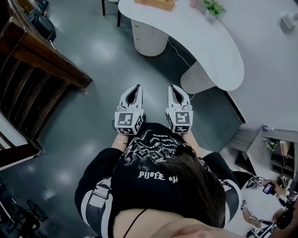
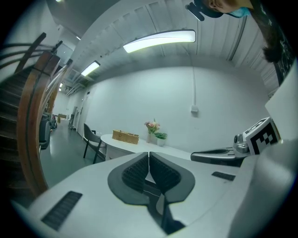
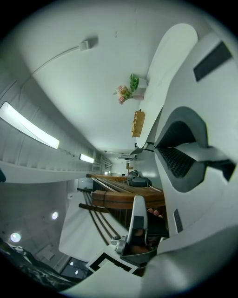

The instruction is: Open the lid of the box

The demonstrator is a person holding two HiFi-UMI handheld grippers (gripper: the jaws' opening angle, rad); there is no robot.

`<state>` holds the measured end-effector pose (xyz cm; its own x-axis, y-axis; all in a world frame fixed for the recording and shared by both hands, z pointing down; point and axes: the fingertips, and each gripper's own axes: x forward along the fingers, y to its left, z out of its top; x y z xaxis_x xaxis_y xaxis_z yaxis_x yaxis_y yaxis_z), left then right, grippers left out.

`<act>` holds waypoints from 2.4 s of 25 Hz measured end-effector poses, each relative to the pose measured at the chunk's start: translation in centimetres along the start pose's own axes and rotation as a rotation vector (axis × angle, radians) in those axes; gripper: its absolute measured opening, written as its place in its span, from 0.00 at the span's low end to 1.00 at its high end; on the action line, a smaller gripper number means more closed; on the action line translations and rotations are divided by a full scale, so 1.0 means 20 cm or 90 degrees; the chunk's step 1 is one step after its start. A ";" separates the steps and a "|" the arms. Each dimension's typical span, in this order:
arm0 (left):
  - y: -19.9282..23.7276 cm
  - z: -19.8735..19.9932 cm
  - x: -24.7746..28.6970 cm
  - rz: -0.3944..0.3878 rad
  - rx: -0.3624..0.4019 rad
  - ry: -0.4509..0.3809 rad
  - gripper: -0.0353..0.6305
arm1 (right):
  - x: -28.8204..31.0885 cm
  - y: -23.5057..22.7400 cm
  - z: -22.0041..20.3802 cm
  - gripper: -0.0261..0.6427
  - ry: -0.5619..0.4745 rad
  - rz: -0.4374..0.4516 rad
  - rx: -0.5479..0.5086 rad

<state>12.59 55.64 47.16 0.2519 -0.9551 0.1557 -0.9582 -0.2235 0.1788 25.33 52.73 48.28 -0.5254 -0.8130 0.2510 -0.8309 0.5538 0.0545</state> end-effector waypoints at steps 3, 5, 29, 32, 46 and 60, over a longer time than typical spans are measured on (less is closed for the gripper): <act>0.07 0.04 0.13 -0.009 0.004 0.008 0.09 | 0.12 -0.07 0.04 0.08 0.005 -0.021 0.002; 0.14 0.08 0.21 -0.018 0.006 0.011 0.09 | 0.21 -0.10 0.07 0.08 0.006 -0.034 0.014; 0.76 0.30 0.95 -0.115 0.029 0.015 0.09 | 1.11 -0.12 0.22 0.08 -0.009 -0.065 0.105; 0.80 0.29 0.96 -0.109 0.021 0.016 0.09 | 1.16 -0.09 0.19 0.08 0.000 -0.062 0.113; 1.03 0.27 1.31 -0.017 -0.010 0.023 0.09 | 1.67 -0.30 0.29 0.08 -0.002 0.011 0.061; 1.13 0.44 2.00 0.050 -0.021 0.032 0.09 | 2.28 -0.74 0.47 0.08 0.009 0.085 0.037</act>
<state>-0.16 10.65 48.91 0.1837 -0.9584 0.2185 -0.9704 -0.1414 0.1958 11.96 5.82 49.91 -0.6301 -0.7295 0.2662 -0.7628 0.6456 -0.0364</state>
